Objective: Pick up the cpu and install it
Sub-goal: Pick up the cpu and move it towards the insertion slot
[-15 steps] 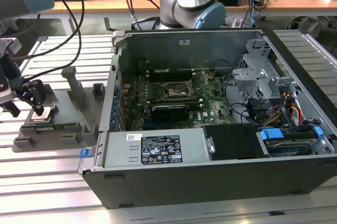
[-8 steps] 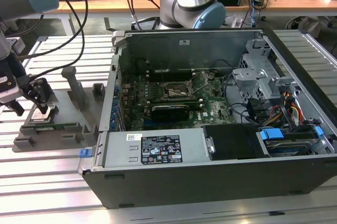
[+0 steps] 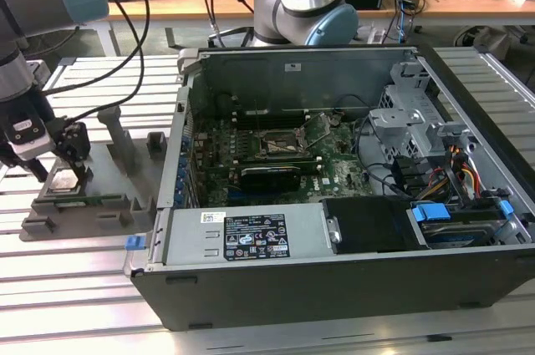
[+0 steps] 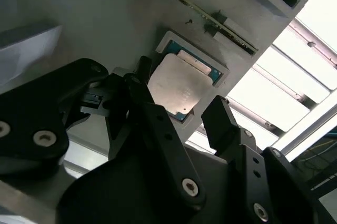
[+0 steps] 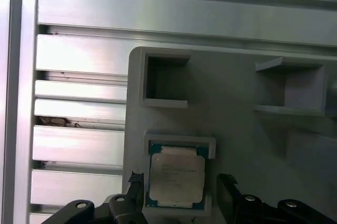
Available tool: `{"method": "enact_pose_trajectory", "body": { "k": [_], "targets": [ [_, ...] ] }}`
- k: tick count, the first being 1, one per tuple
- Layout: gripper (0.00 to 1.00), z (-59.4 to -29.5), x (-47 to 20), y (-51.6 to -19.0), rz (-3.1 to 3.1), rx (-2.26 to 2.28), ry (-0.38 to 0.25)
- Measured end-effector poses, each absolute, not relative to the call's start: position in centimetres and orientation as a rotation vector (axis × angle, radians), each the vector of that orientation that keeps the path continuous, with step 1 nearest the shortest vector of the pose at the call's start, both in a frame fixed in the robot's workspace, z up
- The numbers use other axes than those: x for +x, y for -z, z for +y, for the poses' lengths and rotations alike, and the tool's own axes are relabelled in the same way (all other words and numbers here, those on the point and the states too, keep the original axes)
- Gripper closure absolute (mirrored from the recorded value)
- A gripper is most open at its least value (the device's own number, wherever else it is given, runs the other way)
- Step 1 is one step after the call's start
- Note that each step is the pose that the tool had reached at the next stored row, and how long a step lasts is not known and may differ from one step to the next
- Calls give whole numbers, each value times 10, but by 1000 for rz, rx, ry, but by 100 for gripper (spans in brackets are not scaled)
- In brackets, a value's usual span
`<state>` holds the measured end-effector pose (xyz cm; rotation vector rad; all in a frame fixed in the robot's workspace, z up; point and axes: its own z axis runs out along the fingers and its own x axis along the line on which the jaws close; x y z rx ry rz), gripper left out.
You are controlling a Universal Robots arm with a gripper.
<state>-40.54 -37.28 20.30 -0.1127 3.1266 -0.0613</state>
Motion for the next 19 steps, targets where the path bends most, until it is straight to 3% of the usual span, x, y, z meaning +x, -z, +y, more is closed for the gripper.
{"method": "enact_pose_trajectory", "body": {
  "k": [19],
  "targets": [
    [34,-367,-406,-185,3127,-118,62]
  ]
}}
